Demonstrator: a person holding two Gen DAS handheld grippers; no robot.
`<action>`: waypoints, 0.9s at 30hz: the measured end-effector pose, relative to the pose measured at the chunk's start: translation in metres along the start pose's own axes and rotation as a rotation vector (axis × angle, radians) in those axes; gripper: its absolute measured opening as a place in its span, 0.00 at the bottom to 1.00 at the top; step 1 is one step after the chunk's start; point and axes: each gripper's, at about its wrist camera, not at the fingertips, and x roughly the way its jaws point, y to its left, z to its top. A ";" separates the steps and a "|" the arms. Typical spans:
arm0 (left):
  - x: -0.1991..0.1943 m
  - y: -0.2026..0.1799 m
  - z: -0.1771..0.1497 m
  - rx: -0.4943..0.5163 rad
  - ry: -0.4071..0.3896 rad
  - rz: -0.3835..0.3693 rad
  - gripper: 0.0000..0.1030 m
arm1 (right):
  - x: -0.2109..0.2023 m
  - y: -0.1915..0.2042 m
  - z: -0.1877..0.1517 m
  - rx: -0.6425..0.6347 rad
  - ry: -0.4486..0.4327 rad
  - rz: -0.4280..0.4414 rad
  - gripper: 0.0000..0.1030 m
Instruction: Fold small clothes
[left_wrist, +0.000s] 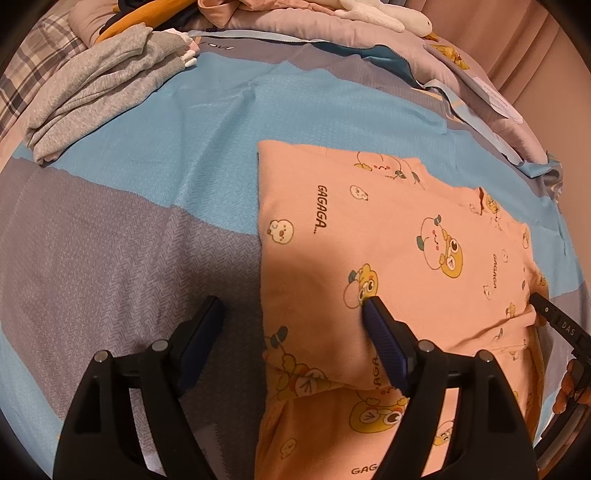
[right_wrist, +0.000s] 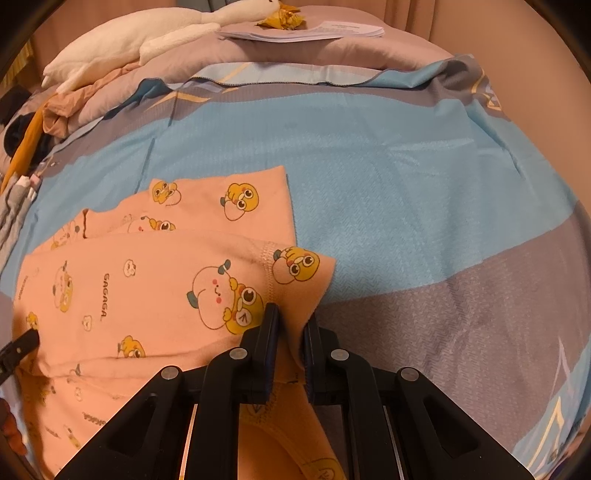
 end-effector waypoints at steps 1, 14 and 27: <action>0.000 0.000 0.000 -0.001 0.001 -0.001 0.77 | 0.000 0.000 0.000 -0.001 -0.001 -0.001 0.09; -0.001 -0.001 -0.001 -0.001 0.007 -0.003 0.79 | 0.001 0.001 -0.001 -0.001 -0.002 -0.001 0.09; 0.001 -0.002 0.000 0.000 0.009 -0.004 0.80 | 0.001 0.001 -0.001 -0.001 -0.003 -0.004 0.10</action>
